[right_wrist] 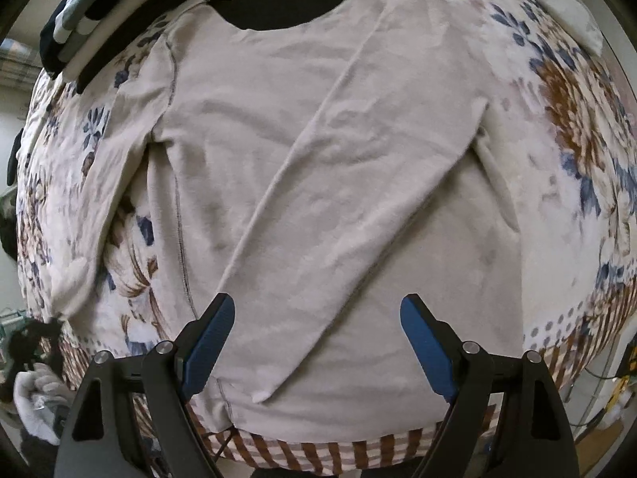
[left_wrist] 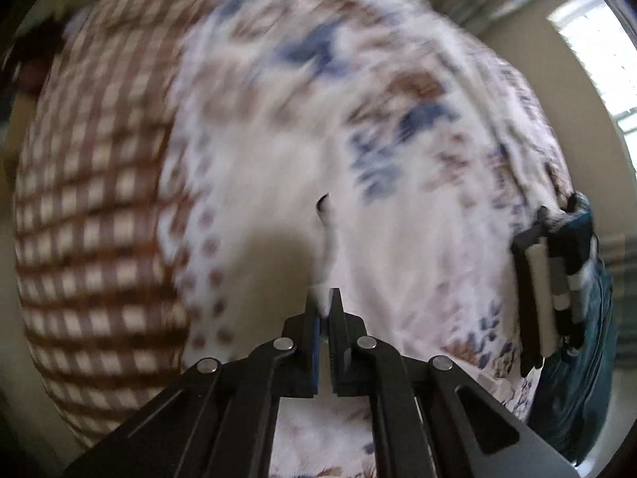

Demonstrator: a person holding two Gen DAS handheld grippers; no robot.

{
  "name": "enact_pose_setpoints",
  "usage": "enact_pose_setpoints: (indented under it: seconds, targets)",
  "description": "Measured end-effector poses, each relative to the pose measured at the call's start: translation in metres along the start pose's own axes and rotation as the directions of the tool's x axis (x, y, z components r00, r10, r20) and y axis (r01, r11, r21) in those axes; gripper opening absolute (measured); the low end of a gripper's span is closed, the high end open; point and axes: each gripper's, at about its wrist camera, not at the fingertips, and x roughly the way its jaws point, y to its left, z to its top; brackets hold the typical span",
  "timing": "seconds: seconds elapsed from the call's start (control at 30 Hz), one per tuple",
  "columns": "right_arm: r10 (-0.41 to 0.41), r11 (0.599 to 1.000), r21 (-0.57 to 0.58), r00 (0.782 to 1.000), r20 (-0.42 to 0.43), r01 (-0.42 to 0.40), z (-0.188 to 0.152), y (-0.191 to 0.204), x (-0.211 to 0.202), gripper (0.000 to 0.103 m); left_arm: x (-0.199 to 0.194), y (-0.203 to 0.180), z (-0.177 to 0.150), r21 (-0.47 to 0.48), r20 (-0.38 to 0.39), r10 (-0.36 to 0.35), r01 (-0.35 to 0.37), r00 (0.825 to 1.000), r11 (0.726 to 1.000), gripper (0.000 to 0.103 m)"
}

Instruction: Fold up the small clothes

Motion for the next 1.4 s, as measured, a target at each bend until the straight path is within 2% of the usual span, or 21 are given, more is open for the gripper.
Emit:
enact_pose_setpoints:
  seconds: [0.1, 0.2, 0.3, 0.33, 0.4, 0.47, 0.5, 0.53, 0.6, 0.63, 0.67, 0.77, 0.87, 0.97, 1.03, 1.1, 1.17, 1.23, 1.27, 1.3, 1.4]
  targets:
    - [0.004, 1.0, 0.017, 1.0, 0.007, -0.004, 0.002, 0.002, 0.006, 0.087, -0.026, -0.052, 0.0, 0.194, 0.08, -0.017, 0.001, 0.997, 0.981, 0.001]
    - [0.004, 0.999, 0.042, 1.0, 0.022, -0.005, 0.005, -0.015, 0.0, 0.087, -0.059, -0.114, -0.022, 0.421, 0.133, -0.106, 0.04, 0.985, 0.906, 0.001]
    - [0.0, 0.996, 0.085, 0.999, 0.036, -0.003, 0.014, -0.029, -0.002, 0.087, -0.078, -0.177, -0.069, 0.614, 0.055, -0.218, 0.139, 0.974, 0.777, 0.001]
    - [-0.002, 0.995, 0.105, 0.999, 0.04, -0.002, 0.017, -0.032, -0.001, 0.087, -0.079, -0.203, -0.1, 0.681, -0.018, -0.253, 0.197, 0.967, 0.705, 0.001]
    - [-0.009, 0.989, 0.149, 0.999, 0.042, 0.003, 0.022, -0.043, 0.001, 0.087, -0.08, -0.232, -0.145, 0.751, -0.113, -0.275, 0.263, 0.955, 0.606, 0.001]
    - [-0.021, 0.981, 0.195, 0.999, 0.043, 0.012, 0.018, -0.073, -0.006, 0.087, -0.072, -0.262, -0.217, 0.811, -0.251, -0.269, 0.353, 0.93, 0.466, 0.001]
    - [-0.028, 0.976, 0.215, 0.999, 0.044, 0.018, 0.015, -0.088, -0.01, 0.087, -0.07, -0.269, -0.238, 0.821, -0.293, -0.259, 0.381, 0.92, 0.425, 0.001]
    - [-0.035, 0.973, 0.229, 0.998, 0.042, 0.024, 0.013, -0.099, -0.012, 0.087, -0.065, -0.277, -0.282, 0.837, -0.369, -0.229, 0.429, 0.901, 0.34, 0.001]
    - [-0.051, 0.963, 0.266, 0.998, 0.043, 0.038, 0.006, -0.129, -0.018, 0.087, -0.06, -0.279, -0.335, 0.844, -0.446, -0.185, 0.48, 0.876, 0.237, 0.001]
    - [-0.059, 0.959, 0.278, 0.997, 0.042, 0.045, 0.002, -0.14, -0.018, 0.087, -0.054, -0.275, -0.375, 0.848, -0.492, -0.127, 0.507, 0.861, 0.151, 0.001]
    - [-0.071, 0.954, 0.295, 0.997, 0.038, 0.057, -0.002, -0.155, -0.02, 0.087, -0.052, -0.267, -0.402, 0.846, -0.516, -0.09, 0.523, 0.852, 0.099, 0.001]
    - [-0.096, 0.935, 0.345, 0.995, 0.02, 0.083, -0.016, -0.197, -0.024, 0.087, -0.045, -0.237, -0.465, 0.822, -0.568, 0.025, 0.569, 0.823, -0.033, 0.001]
    - [-0.117, 0.917, 0.383, 0.993, -0.003, 0.109, -0.029, -0.236, -0.025, 0.087, -0.042, -0.21, -0.507, 0.8, -0.579, 0.109, 0.589, 0.808, -0.113, 0.001]
    - [-0.121, 0.909, 0.398, 0.992, -0.028, 0.122, -0.038, -0.266, -0.026, 0.087, -0.039, -0.181, -0.534, 0.787, -0.564, 0.191, 0.593, 0.803, -0.168, 0.002]
    - [-0.107, 0.911, 0.397, 0.993, -0.039, 0.114, -0.042, -0.279, -0.027, 0.087, -0.033, -0.166, -0.543, 0.798, -0.52, 0.249, 0.569, 0.817, -0.198, 0.003]
    - [-0.062, 0.918, 0.389, 0.997, -0.039, 0.072, -0.041, -0.276, -0.024, 0.087, -0.029, -0.155, -0.544, 0.809, -0.491, 0.301, 0.556, 0.818, -0.193, 0.004]
    - [-0.021, 0.931, 0.363, 0.999, -0.033, 0.032, -0.039, -0.271, -0.024, 0.087, -0.026, -0.152, -0.531, 0.808, -0.508, 0.326, 0.572, 0.798, -0.142, 0.011]
    - [0.017, 0.941, 0.339, 1.0, -0.022, -0.008, -0.039, -0.261, -0.025, 0.087, -0.032, -0.153, -0.512, 0.812, -0.526, 0.309, 0.576, 0.792, -0.094, 0.046]
    - [0.041, 0.944, 0.329, 0.999, -0.015, -0.034, -0.036, -0.252, -0.027, 0.087, -0.033, -0.158, -0.497, 0.817, -0.536, 0.29, 0.574, 0.793, -0.057, 0.075]
    - [0.06, 0.946, 0.32, 0.998, -0.008, -0.054, -0.033, -0.245, -0.028, 0.087, -0.035, -0.161, -0.484, 0.824, -0.538, 0.273, 0.566, 0.797, -0.029, 0.089]
    - [0.117, 0.951, 0.289, 0.993, 0.006, -0.113, -0.023, -0.227, -0.03, 0.087, -0.035, -0.18, -0.439, 0.845, -0.532, 0.2, 0.53, 0.823, 0.066, 0.089]
